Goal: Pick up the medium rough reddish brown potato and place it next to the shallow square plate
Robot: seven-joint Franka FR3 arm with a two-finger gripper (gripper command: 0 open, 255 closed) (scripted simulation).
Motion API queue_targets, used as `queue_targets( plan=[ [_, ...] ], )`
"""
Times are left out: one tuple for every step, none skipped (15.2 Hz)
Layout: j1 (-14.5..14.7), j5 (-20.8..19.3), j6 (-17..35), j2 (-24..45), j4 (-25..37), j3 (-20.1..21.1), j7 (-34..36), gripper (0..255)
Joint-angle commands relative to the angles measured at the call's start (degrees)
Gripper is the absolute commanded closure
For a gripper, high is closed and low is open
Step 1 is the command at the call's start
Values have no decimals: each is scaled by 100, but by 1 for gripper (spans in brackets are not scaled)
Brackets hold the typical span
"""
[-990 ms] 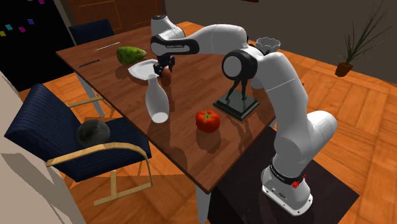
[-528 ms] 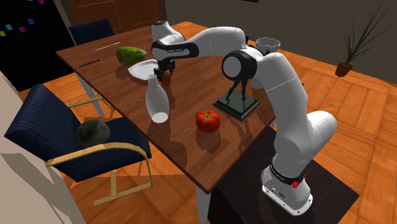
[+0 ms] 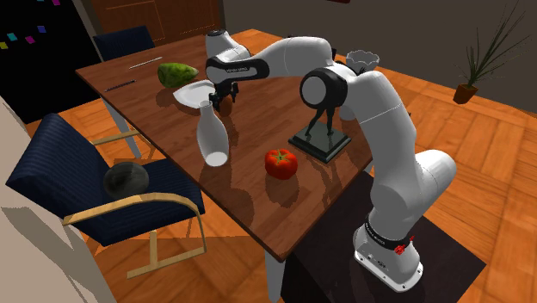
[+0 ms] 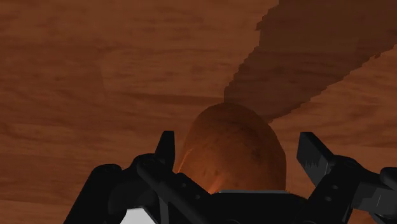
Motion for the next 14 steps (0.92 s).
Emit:
queue_targets(
  plan=[
    [-3,2,9,8,-33,0,2,0],
    [3,5,-40,32,43,-1,-18,0],
    [7,27,-163,-56,80,17,-30,0],
    [13,48,-293,-135,134,34,-44,0],
    [24,68,-429,-205,203,49,-59,0],
    [35,82,-542,-254,270,59,-72,0],
    [35,82,-542,-254,271,60,-72,0],
    [34,83,-541,-255,267,60,-72,0],
    [35,82,-542,-254,270,60,-72,0],
    [35,82,-542,-254,270,60,-72,0],
    [35,82,-542,-254,270,60,-72,0],
    [35,82,-542,-254,271,60,-72,0],
    [35,82,-542,-254,271,60,-72,0],
    [35,82,-542,-254,271,60,-72,0]
  ],
)
